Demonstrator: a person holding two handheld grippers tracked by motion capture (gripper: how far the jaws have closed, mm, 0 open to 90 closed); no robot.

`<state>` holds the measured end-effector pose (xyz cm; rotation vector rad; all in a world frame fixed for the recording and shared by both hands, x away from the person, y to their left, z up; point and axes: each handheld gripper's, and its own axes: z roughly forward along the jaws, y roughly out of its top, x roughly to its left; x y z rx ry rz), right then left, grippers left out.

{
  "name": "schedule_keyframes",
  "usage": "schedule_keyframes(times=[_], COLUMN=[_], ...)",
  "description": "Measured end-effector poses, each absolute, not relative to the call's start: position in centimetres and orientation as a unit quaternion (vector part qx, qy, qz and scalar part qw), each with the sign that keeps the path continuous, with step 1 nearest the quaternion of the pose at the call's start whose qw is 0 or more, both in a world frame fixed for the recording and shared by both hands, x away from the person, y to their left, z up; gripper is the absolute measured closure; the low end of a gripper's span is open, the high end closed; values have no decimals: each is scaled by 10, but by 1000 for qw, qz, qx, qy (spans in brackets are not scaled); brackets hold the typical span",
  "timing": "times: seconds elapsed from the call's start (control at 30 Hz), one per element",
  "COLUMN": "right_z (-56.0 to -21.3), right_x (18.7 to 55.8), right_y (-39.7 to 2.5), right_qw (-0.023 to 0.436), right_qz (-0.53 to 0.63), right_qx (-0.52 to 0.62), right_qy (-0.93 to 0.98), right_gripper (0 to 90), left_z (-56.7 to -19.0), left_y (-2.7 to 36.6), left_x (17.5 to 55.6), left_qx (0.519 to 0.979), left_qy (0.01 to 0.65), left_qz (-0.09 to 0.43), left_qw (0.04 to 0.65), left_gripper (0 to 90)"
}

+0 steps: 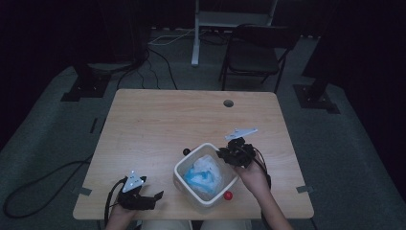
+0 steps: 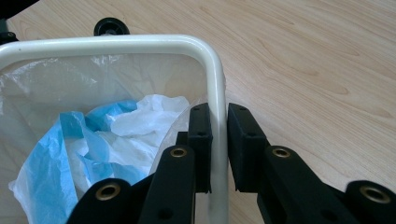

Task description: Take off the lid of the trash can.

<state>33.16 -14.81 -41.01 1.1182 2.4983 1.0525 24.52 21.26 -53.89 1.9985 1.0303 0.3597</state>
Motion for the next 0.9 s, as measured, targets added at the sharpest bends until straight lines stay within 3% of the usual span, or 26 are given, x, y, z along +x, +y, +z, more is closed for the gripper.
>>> schedule_keyframes(times=[0.9], right_z=[-372], right_x=[333], right_y=[-177], right_qw=[131], right_qz=[382], right_qx=[390], right_qy=[828], right_gripper=[807], left_z=[-540], left_y=[213], left_x=[246], left_qx=[797], left_qy=[413], left_qz=[141], left_qw=[419], left_gripper=[82])
